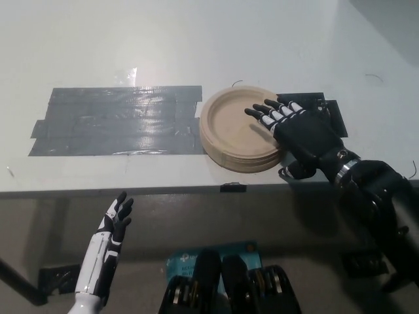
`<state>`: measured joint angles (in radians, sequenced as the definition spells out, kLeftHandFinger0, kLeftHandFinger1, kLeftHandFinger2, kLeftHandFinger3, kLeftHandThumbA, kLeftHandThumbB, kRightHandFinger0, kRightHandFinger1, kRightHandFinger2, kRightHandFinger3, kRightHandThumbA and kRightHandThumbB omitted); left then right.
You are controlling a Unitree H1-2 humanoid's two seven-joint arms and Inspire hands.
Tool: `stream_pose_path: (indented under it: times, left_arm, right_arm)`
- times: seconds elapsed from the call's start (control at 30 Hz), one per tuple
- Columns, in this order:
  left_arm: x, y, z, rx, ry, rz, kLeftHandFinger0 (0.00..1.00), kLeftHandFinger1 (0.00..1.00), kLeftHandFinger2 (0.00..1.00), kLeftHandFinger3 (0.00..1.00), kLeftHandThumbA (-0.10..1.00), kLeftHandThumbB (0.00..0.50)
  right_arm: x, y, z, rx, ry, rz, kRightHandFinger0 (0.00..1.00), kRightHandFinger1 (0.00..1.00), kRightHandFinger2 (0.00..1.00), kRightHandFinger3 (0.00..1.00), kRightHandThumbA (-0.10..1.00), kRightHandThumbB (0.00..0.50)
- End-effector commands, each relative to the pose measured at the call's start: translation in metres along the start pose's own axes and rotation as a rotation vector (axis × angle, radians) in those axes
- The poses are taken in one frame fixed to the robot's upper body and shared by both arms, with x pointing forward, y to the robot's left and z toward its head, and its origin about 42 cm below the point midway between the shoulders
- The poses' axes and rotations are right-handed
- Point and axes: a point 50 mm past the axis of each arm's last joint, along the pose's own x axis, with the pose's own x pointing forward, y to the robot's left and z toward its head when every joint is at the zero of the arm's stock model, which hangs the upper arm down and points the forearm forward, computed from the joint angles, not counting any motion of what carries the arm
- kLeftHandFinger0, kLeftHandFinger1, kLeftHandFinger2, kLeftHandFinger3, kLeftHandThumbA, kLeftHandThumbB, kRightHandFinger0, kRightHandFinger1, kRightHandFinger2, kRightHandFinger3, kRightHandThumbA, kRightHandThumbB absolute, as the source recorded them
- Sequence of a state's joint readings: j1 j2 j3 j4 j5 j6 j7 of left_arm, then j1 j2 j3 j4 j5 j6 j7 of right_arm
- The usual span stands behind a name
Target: A stack of plates is kept in the middle of the desk close to the robot and the robot grabs the stack with its right hand, picks it up and hands it to a person.
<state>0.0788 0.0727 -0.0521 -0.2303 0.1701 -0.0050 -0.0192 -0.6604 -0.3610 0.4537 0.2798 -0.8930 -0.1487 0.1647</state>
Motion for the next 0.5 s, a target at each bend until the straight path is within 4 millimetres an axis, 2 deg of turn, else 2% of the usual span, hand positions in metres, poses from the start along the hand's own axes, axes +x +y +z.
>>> stream_pose_path:
  times: [0.0,0.27,0.47]
  left_arm:
    - [-0.001,0.001,0.007,0.012,-0.054,-0.004,1.0,1.0,1.0,1.0,1.0,0.0]
    - [0.001,0.005,0.008,0.021,-0.062,-0.002,1.0,1.0,1.0,1.0,1.0,0.0]
    - [0.0,0.004,0.007,0.016,-0.057,-0.015,1.0,1.0,1.0,1.0,1.0,0.0]
  right_arm:
    - [0.018,-0.032,-0.002,-0.057,-0.014,-0.094,1.0,1.0,1.0,1.0,1.0,0.473]
    - [0.032,-0.029,-0.004,-0.074,-0.008,-0.1,1.0,1.0,1.0,1.0,1.0,0.461]
    - [0.033,-0.02,-0.006,-0.105,-0.003,-0.082,1.0,1.0,1.0,1.0,1.0,0.457]
